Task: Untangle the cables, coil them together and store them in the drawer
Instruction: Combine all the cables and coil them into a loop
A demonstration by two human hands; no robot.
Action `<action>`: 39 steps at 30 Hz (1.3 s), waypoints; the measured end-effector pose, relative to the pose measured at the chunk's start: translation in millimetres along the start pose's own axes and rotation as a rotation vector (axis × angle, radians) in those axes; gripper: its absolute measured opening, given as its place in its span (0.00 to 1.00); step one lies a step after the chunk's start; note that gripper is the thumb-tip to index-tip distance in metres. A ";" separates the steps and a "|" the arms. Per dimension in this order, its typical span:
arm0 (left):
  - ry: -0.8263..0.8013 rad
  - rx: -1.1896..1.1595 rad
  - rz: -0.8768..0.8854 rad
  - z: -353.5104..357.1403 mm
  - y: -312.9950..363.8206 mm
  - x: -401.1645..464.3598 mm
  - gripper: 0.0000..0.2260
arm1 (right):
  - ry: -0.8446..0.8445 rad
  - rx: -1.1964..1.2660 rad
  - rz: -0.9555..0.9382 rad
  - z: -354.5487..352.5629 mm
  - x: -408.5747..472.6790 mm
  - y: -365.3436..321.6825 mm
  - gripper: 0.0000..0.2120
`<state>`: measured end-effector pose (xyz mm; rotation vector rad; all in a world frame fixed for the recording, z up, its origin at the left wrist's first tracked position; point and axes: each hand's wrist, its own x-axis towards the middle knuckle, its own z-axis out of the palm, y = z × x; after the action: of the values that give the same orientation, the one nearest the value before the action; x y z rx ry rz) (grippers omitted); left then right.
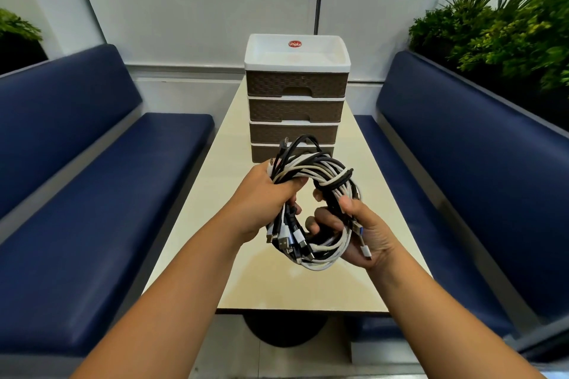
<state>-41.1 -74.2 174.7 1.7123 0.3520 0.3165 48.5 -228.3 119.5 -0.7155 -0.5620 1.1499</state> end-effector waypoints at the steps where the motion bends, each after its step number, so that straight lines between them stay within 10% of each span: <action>1: 0.017 0.022 0.020 1.1 -0.7 -0.3 0.04 | 0.026 -0.061 0.008 -2.4 -1.2 -2.5 0.24; 13: 0.262 0.303 0.202 13.8 -6.2 1.6 0.03 | 0.677 -0.592 -0.046 2.8 -0.1 -9.2 0.32; 18: 0.421 0.371 0.217 28.2 -19.0 0.1 0.05 | 1.058 -1.428 -0.254 24.2 -4.5 6.2 0.29; 29: 0.477 0.238 0.139 25.4 -24.4 0.8 0.06 | 0.805 -2.025 0.140 44.7 -16.3 17.0 0.07; 39: 0.478 -0.028 0.107 -0.8 -3.3 0.4 0.07 | 0.858 -2.048 -0.066 62.1 -44.5 21.9 0.09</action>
<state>-41.2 -72.8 171.6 1.6193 0.6009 0.8104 -24.0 -251.8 142.0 -2.6629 -0.8531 -0.3187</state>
